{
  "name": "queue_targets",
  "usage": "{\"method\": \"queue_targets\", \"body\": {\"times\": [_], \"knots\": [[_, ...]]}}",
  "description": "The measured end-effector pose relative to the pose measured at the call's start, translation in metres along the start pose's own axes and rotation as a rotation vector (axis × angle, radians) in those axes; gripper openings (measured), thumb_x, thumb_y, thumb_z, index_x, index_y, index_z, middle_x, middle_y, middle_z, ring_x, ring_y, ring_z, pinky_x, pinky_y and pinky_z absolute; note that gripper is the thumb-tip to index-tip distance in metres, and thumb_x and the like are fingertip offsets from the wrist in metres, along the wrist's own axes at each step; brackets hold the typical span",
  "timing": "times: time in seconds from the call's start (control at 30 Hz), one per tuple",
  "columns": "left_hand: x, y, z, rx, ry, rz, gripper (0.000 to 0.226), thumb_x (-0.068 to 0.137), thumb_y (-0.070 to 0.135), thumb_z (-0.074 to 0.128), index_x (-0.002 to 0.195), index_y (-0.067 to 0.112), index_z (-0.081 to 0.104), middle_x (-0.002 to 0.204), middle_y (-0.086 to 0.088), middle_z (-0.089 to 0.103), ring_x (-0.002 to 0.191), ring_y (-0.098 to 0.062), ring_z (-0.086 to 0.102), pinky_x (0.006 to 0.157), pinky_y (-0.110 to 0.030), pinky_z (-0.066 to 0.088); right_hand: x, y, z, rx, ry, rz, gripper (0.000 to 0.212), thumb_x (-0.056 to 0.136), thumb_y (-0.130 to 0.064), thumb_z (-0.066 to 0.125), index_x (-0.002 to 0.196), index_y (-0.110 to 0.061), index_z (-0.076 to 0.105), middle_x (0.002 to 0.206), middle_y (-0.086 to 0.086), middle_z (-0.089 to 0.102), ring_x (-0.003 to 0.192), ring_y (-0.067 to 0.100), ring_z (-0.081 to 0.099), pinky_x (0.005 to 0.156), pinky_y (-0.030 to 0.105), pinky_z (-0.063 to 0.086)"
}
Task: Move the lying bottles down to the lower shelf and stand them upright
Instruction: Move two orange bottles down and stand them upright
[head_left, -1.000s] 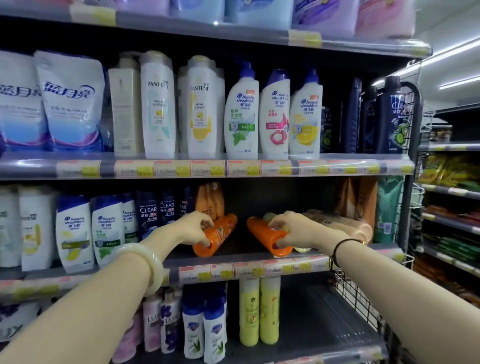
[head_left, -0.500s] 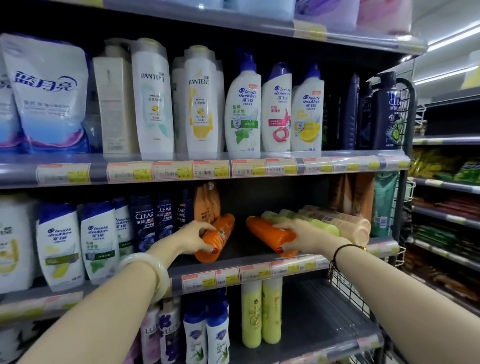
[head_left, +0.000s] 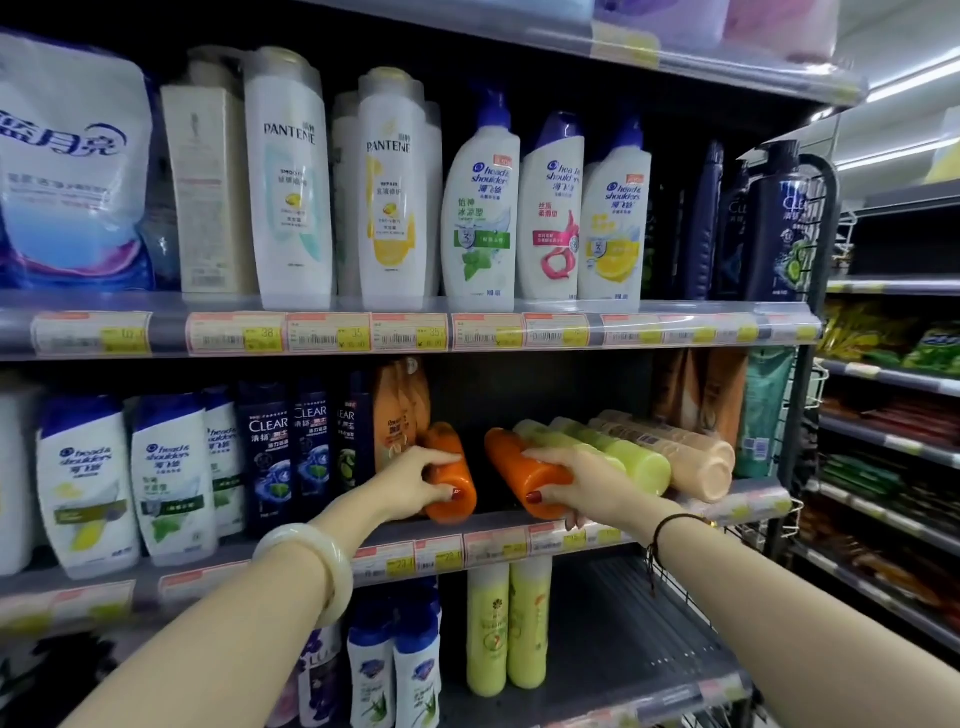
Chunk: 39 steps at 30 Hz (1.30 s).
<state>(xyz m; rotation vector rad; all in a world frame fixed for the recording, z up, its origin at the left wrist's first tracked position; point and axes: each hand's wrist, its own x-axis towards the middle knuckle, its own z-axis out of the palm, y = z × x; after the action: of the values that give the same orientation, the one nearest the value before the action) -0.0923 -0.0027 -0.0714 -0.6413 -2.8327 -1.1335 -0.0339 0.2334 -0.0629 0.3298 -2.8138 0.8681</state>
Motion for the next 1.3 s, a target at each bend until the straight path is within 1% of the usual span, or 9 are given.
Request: {"method": "queue_targets", "body": {"times": [0.17,0.33,0.5,0.67,0.8,0.97,1.1,1.2,1.3], "knots": [[-0.003,0.009,-0.006,-0.031,0.039,0.027,0.048,0.089,0.015,0.061,0.136,0.019,0.051,0.145,-0.010,0.045,0.134,-0.025,0.043,0.112,-0.036,0.037,-0.004,-0.008,0.009,0.072,0.053,-0.002,0.055,0.089,-0.018,0.060,0.141,-0.022,0.042,0.123,0.016,0.058,0.051,0.020,0.063,0.040,0.013,0.043],[-0.007,0.027,-0.017,0.020,0.023,0.044,0.043,0.090,0.016,0.059,0.133,0.018,0.053,0.138,-0.009,0.054,0.121,-0.023,0.056,0.097,-0.034,0.052,-0.007,-0.017,0.004,0.098,0.049,-0.018,0.055,0.088,-0.018,0.062,0.140,-0.020,0.044,0.125,0.011,0.055,0.067,0.032,0.070,0.042,0.015,0.049],[-0.026,0.032,-0.003,0.039,-0.022,0.062,0.045,0.090,0.016,0.060,0.134,0.019,0.052,0.141,-0.007,0.052,0.128,-0.020,0.050,0.109,-0.037,0.042,-0.021,-0.018,0.013,0.165,0.071,-0.023,0.057,0.088,-0.015,0.062,0.141,-0.017,0.043,0.121,0.014,0.059,0.046,0.007,0.061,0.042,0.019,0.049],[-0.043,0.041,0.000,0.005,-0.011,0.079,0.046,0.091,0.017,0.058,0.136,0.018,0.050,0.138,-0.009,0.054,0.124,-0.025,0.054,0.100,-0.042,0.050,-0.033,-0.020,0.012,0.220,0.102,-0.045,0.056,0.087,-0.016,0.064,0.140,-0.014,0.045,0.120,0.014,0.061,0.050,0.007,0.060,0.041,0.016,0.048],[-0.058,0.043,0.007,-0.084,0.016,0.068,0.048,0.091,0.017,0.058,0.138,0.019,0.048,0.141,-0.007,0.048,0.124,-0.030,0.053,0.090,-0.044,0.056,-0.046,-0.024,0.013,0.264,0.116,-0.067,0.054,0.087,-0.019,0.065,0.138,-0.017,0.046,0.117,0.010,0.060,0.056,0.009,0.065,0.041,0.018,0.050],[-0.074,0.038,0.018,-0.293,0.061,-0.006,0.049,0.090,0.019,0.059,0.138,0.024,0.047,0.147,-0.007,0.039,0.125,-0.035,0.052,0.084,-0.046,0.058,-0.059,-0.025,0.021,0.328,0.076,-0.034,0.052,0.090,-0.025,0.060,0.139,-0.024,0.044,0.130,0.005,0.053,0.084,0.020,0.067,0.064,0.030,0.061],[-0.083,0.043,0.027,-0.468,0.115,-0.077,0.042,0.090,0.029,0.058,0.131,0.022,0.054,0.143,-0.010,0.043,0.123,-0.036,0.052,0.076,-0.049,0.060,-0.066,-0.025,0.032,0.393,0.122,-0.013,0.041,0.095,-0.035,0.047,0.135,-0.027,0.048,0.132,-0.001,0.050,0.091,0.026,0.067,0.066,0.037,0.062],[-0.090,0.047,0.035,-0.538,0.177,-0.106,0.032,0.091,0.025,0.058,0.123,0.023,0.058,0.140,-0.009,0.042,0.123,-0.037,0.050,0.078,-0.051,0.059,-0.070,-0.021,0.041,0.420,0.121,-0.001,0.033,0.095,-0.039,0.046,0.128,-0.033,0.049,0.128,0.003,0.049,0.082,0.027,0.068,0.054,0.029,0.058],[-0.095,0.047,0.042,-0.554,0.175,-0.115,0.032,0.089,0.020,0.061,0.119,0.029,0.053,0.134,-0.006,0.042,0.120,-0.032,0.049,0.080,-0.049,0.059,-0.072,-0.016,0.045,0.457,0.103,0.000,0.034,0.094,-0.035,0.050,0.127,-0.034,0.042,0.125,0.005,0.050,0.086,0.027,0.066,0.057,0.028,0.056]]}}
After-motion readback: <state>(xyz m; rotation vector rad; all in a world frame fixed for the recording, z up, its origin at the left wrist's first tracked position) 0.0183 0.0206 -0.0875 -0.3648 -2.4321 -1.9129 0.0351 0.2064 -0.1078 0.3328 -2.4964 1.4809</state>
